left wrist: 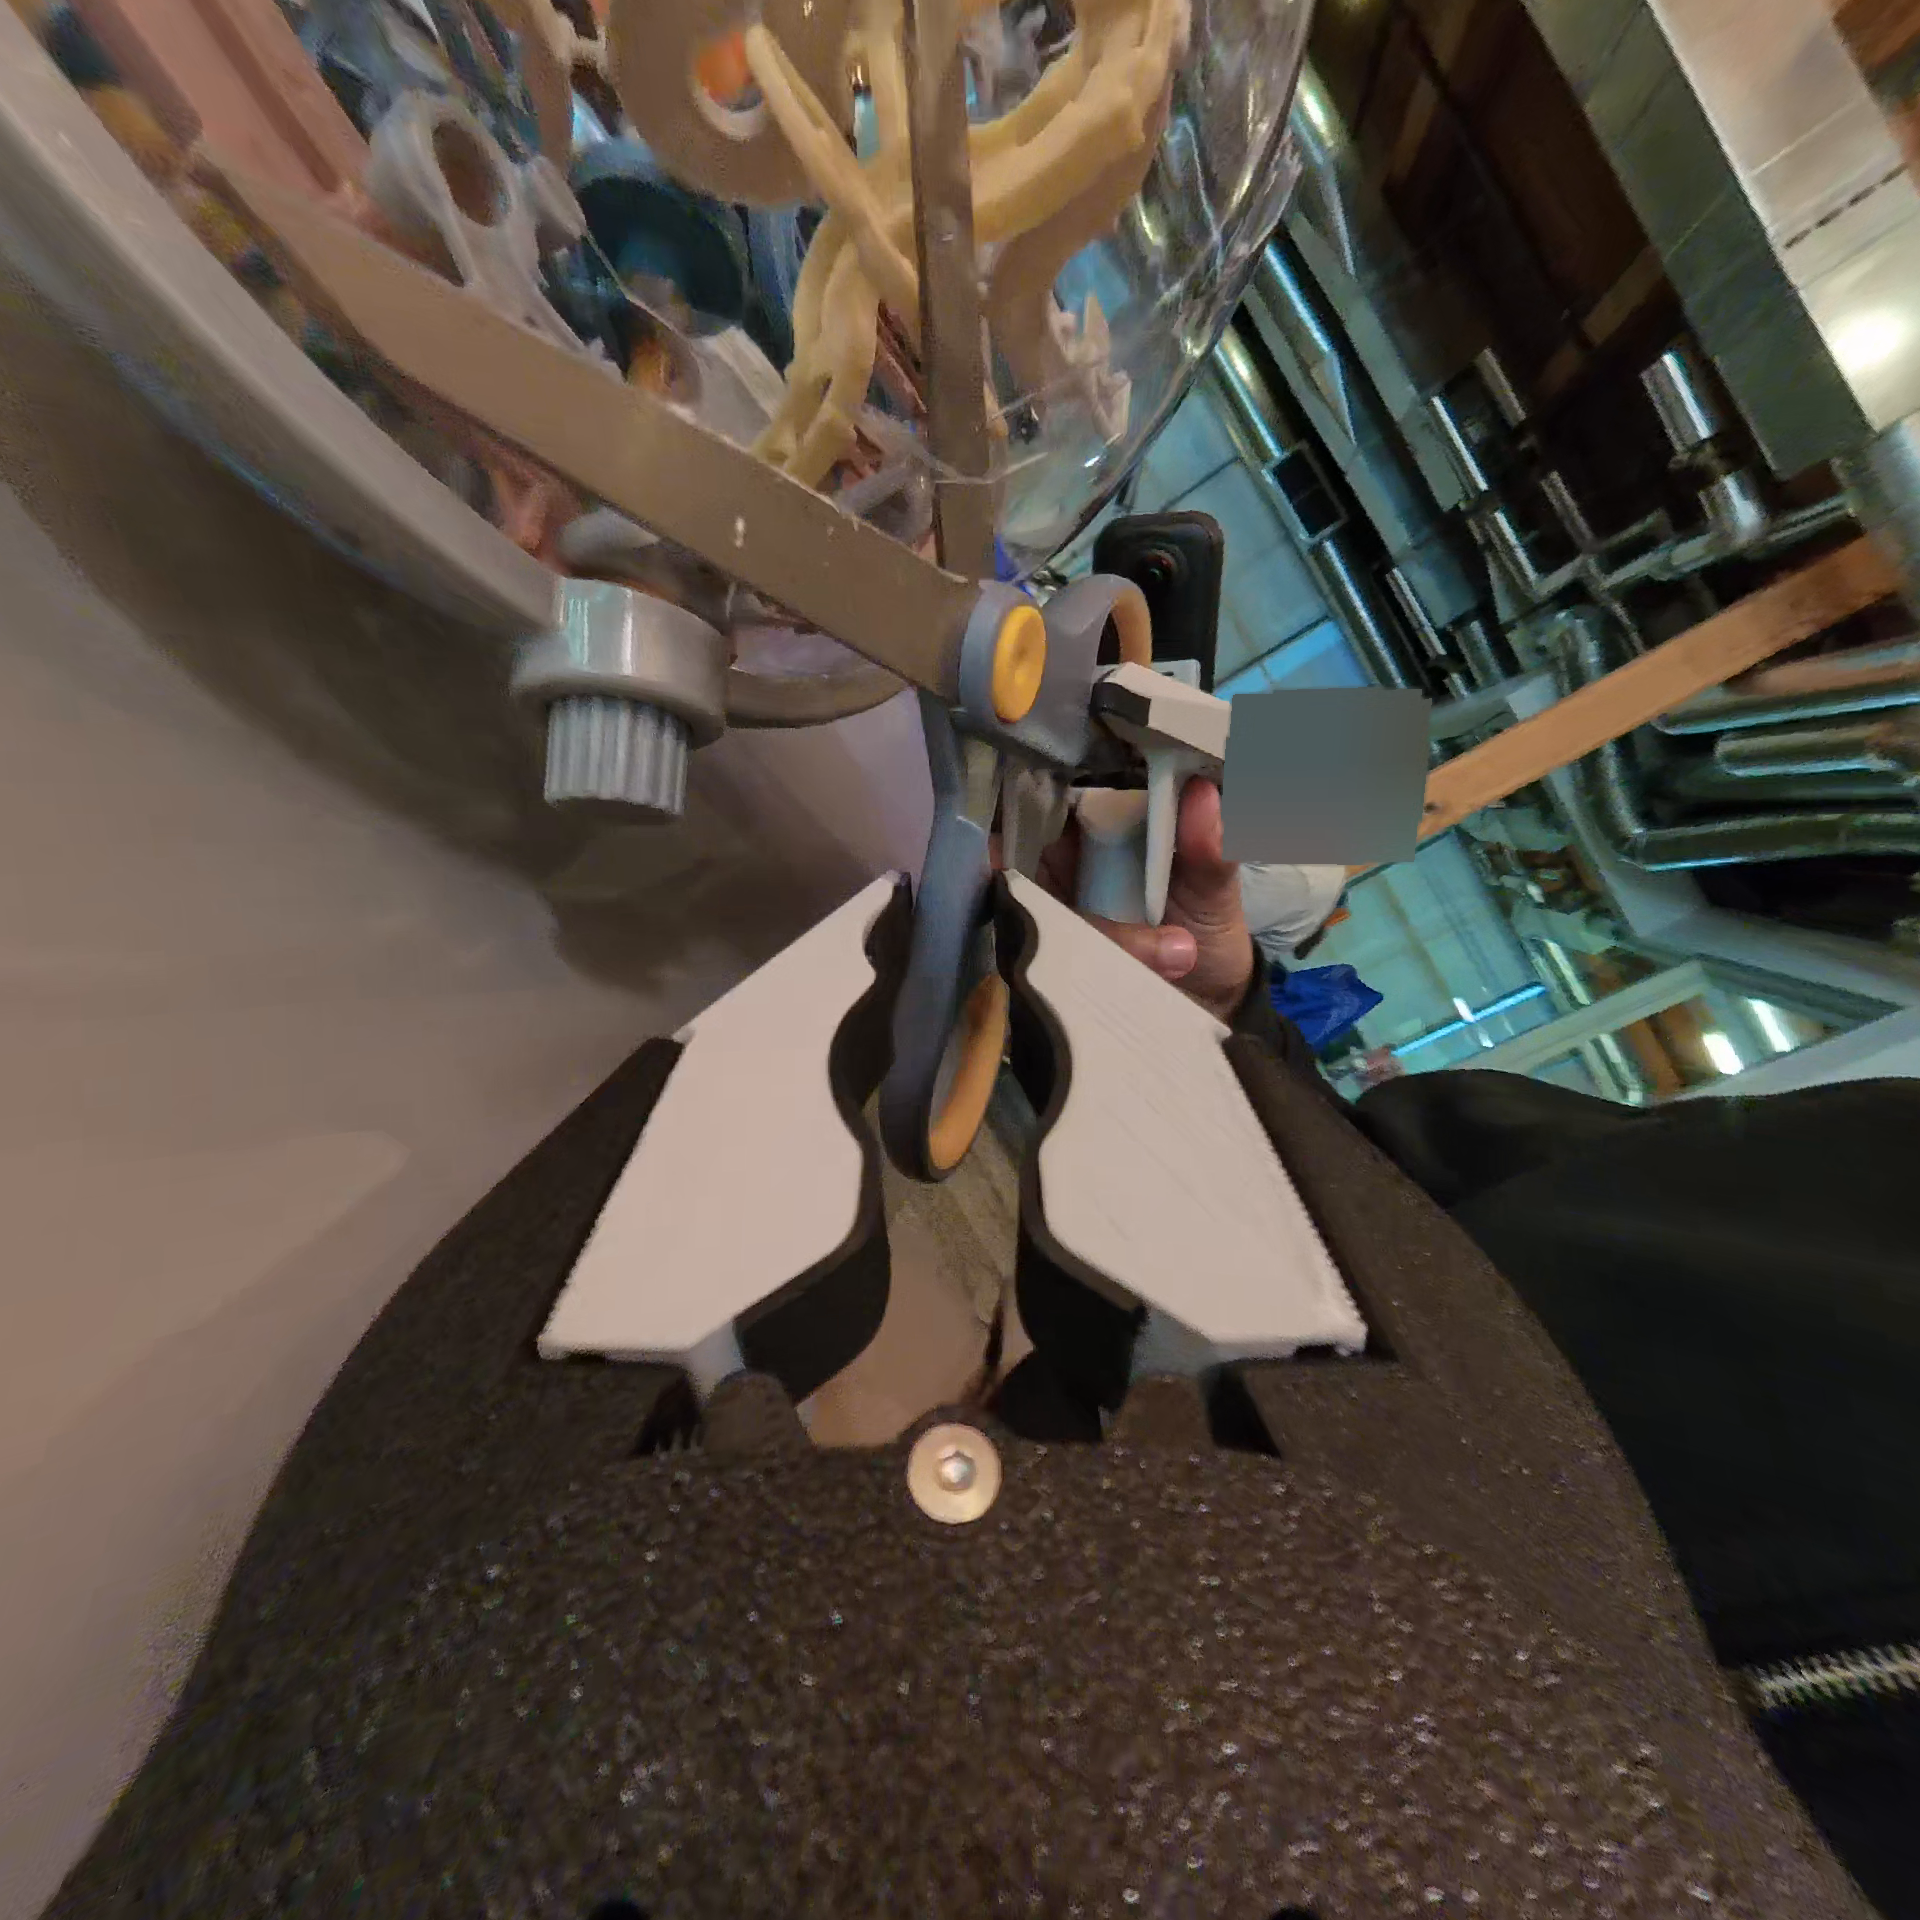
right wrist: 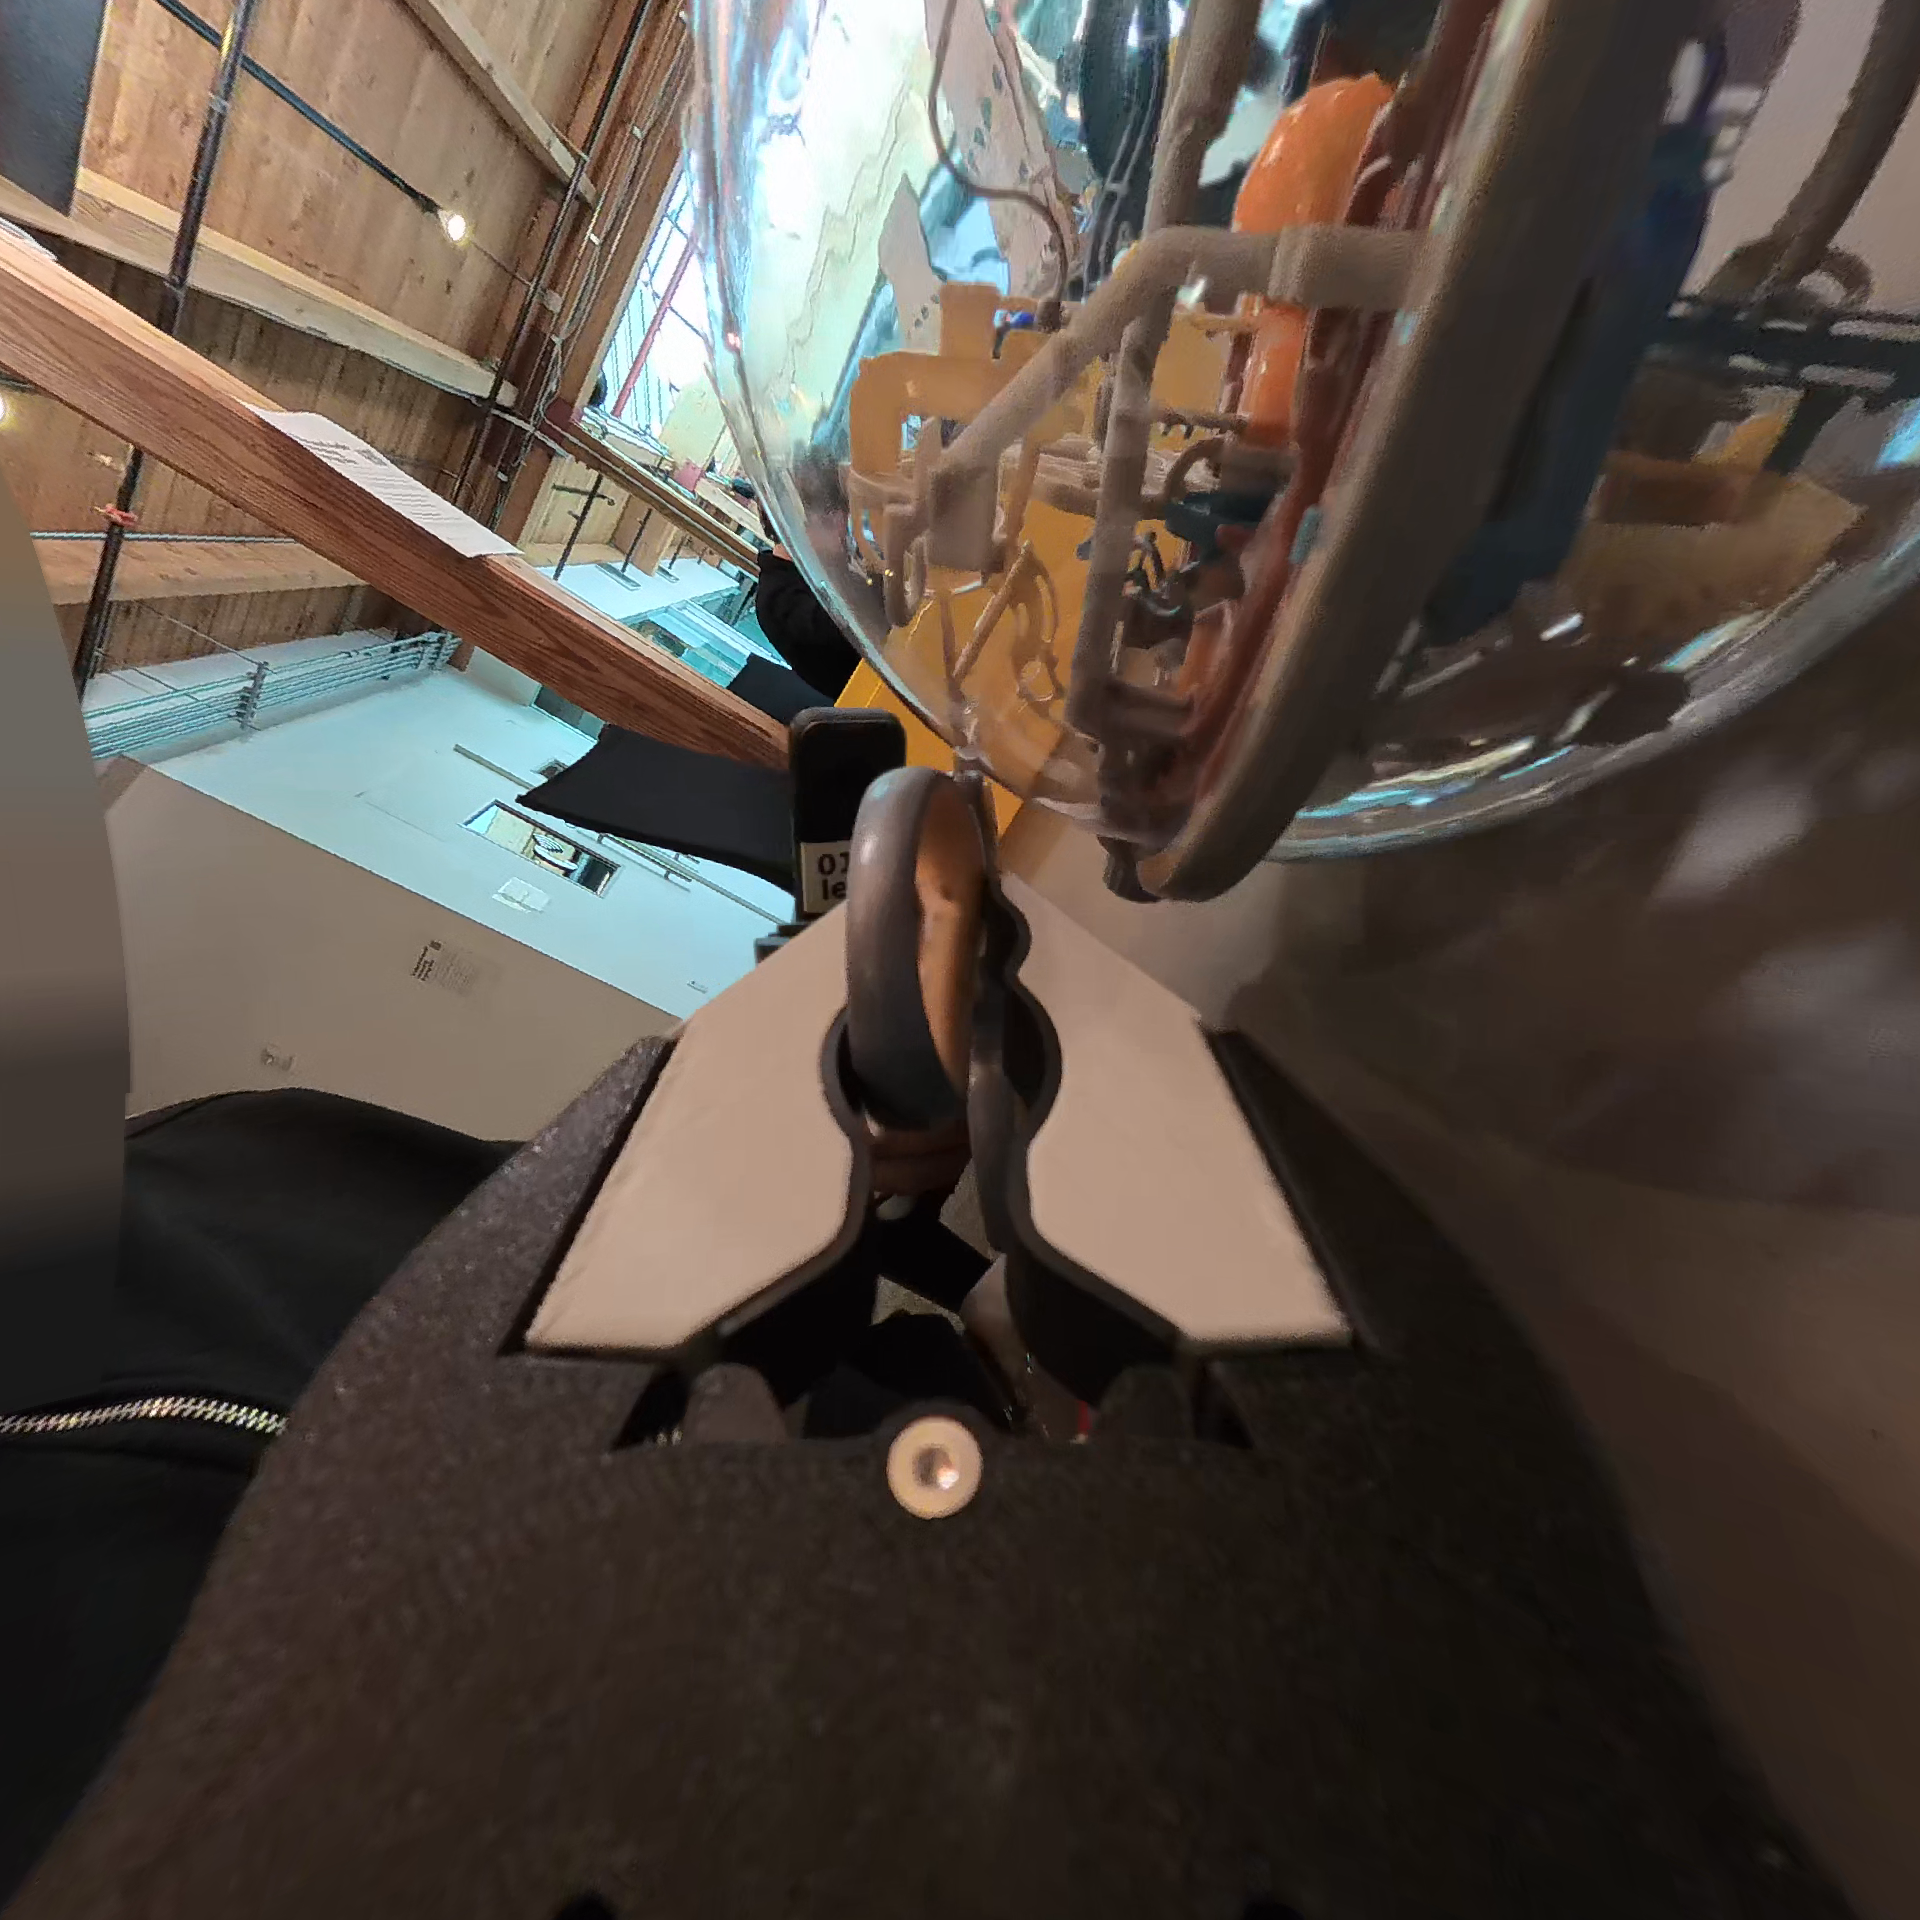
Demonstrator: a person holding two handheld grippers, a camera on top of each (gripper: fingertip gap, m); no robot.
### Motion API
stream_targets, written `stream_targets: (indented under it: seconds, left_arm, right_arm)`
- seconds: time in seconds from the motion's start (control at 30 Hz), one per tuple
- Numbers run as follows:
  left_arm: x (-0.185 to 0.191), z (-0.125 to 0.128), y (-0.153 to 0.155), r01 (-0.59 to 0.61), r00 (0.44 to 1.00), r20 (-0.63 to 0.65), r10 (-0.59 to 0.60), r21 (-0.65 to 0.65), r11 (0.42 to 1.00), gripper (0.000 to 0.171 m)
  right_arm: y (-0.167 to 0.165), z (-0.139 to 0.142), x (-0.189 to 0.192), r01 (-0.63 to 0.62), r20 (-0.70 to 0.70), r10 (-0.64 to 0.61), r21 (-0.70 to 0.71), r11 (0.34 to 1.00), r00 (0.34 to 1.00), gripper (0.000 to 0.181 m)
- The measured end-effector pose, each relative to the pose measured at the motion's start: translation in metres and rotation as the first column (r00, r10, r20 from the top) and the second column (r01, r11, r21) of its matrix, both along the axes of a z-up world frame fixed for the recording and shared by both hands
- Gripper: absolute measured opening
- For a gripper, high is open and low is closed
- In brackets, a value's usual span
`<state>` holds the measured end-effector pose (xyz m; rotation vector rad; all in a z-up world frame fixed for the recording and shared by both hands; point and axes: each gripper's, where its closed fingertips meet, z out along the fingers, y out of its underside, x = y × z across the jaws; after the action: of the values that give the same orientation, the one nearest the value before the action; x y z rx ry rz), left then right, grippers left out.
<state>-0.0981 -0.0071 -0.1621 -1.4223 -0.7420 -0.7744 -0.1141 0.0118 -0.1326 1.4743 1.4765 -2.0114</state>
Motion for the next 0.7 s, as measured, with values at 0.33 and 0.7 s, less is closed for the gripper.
stream_targets:
  seconds: [0.33,0.7]
  left_arm:
    - [-0.001,-0.001,-0.005,0.012,1.0,-0.015,-0.012,-0.01,1.0,0.011]
    - [-0.006,-0.004,-0.006,-0.004,1.0,-0.012,0.004,-0.012,1.0,0.011]
  right_arm:
    - [0.022,0.01,0.001,-0.058,-0.074,0.086,0.314,0.948,0.994,0.027]
    - [0.006,-0.018,0.013,-0.275,0.051,0.308,0.606,0.747,0.95,0.007]
